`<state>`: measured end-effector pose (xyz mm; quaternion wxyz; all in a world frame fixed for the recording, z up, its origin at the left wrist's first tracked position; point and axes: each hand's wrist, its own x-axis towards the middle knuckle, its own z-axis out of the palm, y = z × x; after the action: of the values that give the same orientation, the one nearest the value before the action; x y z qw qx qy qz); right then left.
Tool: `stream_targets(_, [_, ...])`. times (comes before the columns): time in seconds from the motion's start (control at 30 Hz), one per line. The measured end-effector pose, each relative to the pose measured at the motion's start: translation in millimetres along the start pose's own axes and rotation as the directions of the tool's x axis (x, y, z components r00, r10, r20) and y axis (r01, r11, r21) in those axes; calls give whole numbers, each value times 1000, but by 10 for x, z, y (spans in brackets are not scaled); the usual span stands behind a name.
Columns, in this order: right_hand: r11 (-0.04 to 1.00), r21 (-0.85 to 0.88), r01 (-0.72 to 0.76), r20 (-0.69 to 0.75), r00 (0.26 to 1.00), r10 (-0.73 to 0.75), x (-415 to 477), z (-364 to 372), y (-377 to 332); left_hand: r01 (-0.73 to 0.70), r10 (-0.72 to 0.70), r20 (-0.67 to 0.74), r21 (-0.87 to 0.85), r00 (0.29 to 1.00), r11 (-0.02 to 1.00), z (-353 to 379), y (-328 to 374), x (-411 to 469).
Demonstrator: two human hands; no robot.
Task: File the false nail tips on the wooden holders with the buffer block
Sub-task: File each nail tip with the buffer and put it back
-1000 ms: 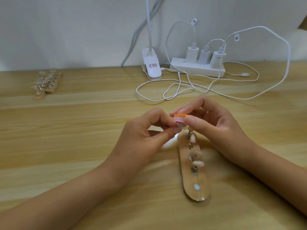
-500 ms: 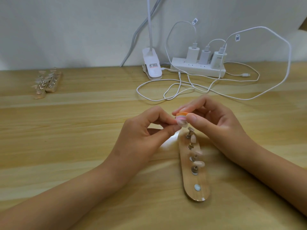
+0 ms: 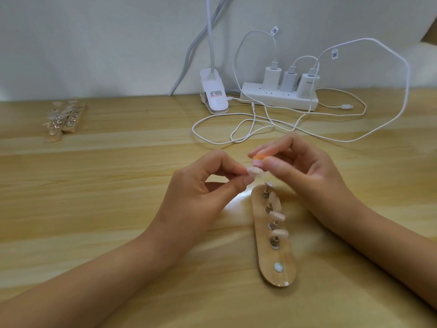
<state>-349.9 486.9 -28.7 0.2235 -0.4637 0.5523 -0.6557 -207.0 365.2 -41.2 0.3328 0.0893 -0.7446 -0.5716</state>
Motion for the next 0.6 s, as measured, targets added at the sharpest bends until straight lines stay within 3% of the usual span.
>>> stream_targets(0.07, [997,31,70,16,997,-71,-1,-5,-14,-4,4,-5,-11,1000,1000,-6,8,8])
stream_targets(0.13, [998,33,50,67,996,-52,-2,2,-23,-9,9,-2,-6,1000,1000,-8,8,17])
stream_targets(0.2, [1000,13,21,40,999,-22,-2,-6,-12,-9,8,-11,-4,1000,1000,-7,0,16])
stream_targets(0.3, [996,1,88,32,996,-88,-5,-12,-1,-12,11,-16,-17,1000,1000,-5,5,13])
stream_targets(0.4, [999,-23,34,47,998,-33,-9,-5,14,-23,23,-4,-12,1000,1000,-2,7,10])
stream_targets(0.5, [989,-54,139,44,990,-137,-17,-12,8,-11,11,-21,-21,1000,1000,-11,-7,24])
stream_targets(0.6, [994,-62,94,31,995,-92,-18,-11,12,-14,13,-29,-20,999,1000,-19,-11,26])
